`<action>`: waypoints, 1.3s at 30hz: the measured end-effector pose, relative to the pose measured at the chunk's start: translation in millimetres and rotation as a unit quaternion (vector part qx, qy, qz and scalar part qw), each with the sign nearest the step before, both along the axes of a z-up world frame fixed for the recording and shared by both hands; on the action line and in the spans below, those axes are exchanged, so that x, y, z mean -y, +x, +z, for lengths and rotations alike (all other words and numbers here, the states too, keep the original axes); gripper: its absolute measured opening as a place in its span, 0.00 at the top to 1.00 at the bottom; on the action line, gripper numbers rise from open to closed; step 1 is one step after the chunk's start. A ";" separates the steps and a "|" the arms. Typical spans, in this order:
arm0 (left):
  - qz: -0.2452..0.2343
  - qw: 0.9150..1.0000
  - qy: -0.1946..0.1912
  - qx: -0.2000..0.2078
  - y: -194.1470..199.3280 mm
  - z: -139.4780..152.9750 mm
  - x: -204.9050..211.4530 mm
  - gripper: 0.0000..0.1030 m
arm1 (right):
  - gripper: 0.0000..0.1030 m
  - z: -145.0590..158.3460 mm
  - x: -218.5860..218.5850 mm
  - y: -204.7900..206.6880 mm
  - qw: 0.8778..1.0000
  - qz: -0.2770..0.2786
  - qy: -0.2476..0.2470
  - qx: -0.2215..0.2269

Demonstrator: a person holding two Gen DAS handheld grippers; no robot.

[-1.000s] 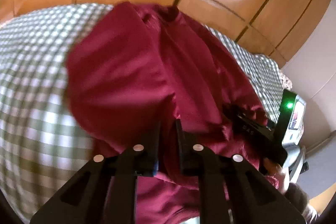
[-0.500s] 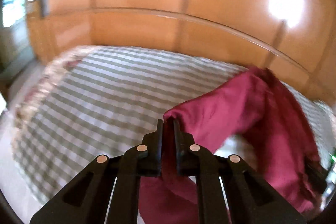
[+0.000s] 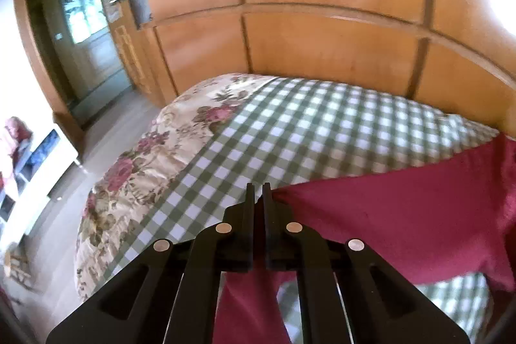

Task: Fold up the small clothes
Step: 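Lift and shake the sweater out with both tools, spreading it over the bed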

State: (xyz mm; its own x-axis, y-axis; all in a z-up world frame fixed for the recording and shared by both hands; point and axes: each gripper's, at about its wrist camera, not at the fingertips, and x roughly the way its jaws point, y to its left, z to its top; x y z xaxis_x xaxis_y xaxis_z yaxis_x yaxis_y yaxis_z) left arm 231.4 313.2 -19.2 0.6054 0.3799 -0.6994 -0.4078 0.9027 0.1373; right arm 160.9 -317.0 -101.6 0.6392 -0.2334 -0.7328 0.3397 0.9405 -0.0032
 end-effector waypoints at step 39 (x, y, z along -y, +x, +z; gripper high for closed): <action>-0.194 0.944 -0.254 0.080 -121.9 -79.4 211.6 0.04 | 0.88 62.1 100.4 -13.3 0.997 0.061 0.031 -0.033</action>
